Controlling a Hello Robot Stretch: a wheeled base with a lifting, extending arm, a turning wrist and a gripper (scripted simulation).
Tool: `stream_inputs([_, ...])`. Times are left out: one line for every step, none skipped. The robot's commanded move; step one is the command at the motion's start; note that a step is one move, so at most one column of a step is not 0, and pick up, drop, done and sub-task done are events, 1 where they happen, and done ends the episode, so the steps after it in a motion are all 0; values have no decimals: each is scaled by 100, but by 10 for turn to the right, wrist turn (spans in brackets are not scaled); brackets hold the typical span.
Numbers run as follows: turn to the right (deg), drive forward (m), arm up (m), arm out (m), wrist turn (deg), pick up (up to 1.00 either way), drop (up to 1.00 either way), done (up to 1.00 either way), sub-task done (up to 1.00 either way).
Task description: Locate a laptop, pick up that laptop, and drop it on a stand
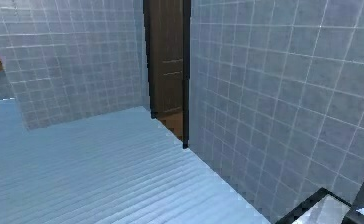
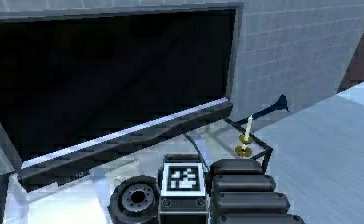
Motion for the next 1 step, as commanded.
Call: stream_inputs([-450, 0, 0, 0, 0, 0, 0, 0, 0])
